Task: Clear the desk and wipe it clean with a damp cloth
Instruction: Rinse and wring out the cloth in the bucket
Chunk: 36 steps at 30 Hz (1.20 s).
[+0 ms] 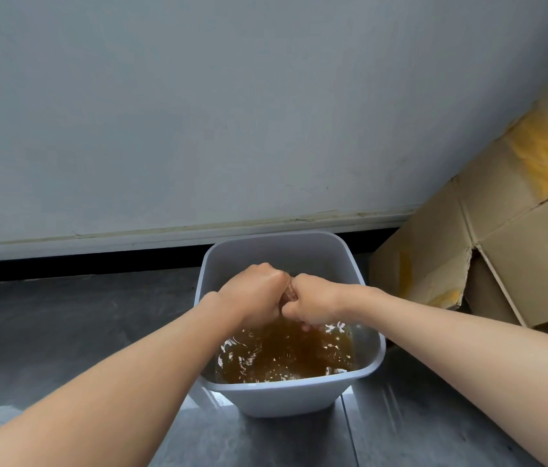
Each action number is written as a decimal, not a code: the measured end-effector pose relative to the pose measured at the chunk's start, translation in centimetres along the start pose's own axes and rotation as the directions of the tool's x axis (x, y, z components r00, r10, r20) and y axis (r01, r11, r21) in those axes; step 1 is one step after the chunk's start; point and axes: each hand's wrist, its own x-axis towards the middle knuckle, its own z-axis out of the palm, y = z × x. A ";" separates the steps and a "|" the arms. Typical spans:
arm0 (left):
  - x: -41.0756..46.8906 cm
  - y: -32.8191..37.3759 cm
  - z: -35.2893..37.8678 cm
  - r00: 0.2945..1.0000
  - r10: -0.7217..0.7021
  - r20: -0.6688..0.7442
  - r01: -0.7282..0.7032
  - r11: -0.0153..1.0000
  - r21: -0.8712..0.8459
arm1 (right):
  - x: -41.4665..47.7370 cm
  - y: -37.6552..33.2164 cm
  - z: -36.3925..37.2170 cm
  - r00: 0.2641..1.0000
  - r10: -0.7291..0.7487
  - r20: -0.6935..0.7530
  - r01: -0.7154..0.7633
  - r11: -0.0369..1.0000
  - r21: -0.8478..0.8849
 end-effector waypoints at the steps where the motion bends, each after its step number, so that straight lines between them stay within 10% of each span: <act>1: 0.2 0.0 0.0 0.999 -0.024 0.030 0.024 1.000 -0.009 | 0.0 0.0 0.1 0.999 -0.035 -0.007 0.034 0.997 -0.073; 11: 0.5 -0.6 0.4 0.886 -0.082 0.457 0.364 0.734 -0.573 | -0.8 0.9 0.4 0.929 -0.352 -0.115 0.192 0.724 -0.663; 15: 0.7 -1.1 -0.1 0.982 -0.141 0.122 0.168 0.953 -0.250 | 0.1 0.4 0.2 0.998 -0.046 -0.037 0.051 0.989 0.136; 18: 0.3 -1.3 -0.4 0.997 -0.061 -0.040 0.057 0.994 -0.089 | 0.4 0.1 -1.4 0.985 0.040 0.169 -0.144 0.736 0.662; 24: 0.4 -1.8 0.0 0.936 0.211 -0.280 -0.227 0.974 -0.024 | -0.1 0.8 -2.3 0.940 -0.059 0.336 -0.246 0.564 0.788; 29: 0.5 -2.3 0.3 0.923 0.313 -0.223 -0.297 0.949 0.101 | -0.5 -0.4 -1.6 0.917 -0.015 0.398 -0.237 0.783 0.575; 32: 0.4 -1.4 0.4 0.981 0.174 -0.084 -0.164 0.980 0.117 | -0.2 -0.7 -1.0 0.984 0.061 0.168 -0.096 0.973 0.210; 36: 0.8 -0.4 0.4 1.000 0.000 0.011 -0.001 1.000 0.006 | 0.5 -0.1 -0.5 0.998 -0.067 -0.018 0.061 0.970 -0.235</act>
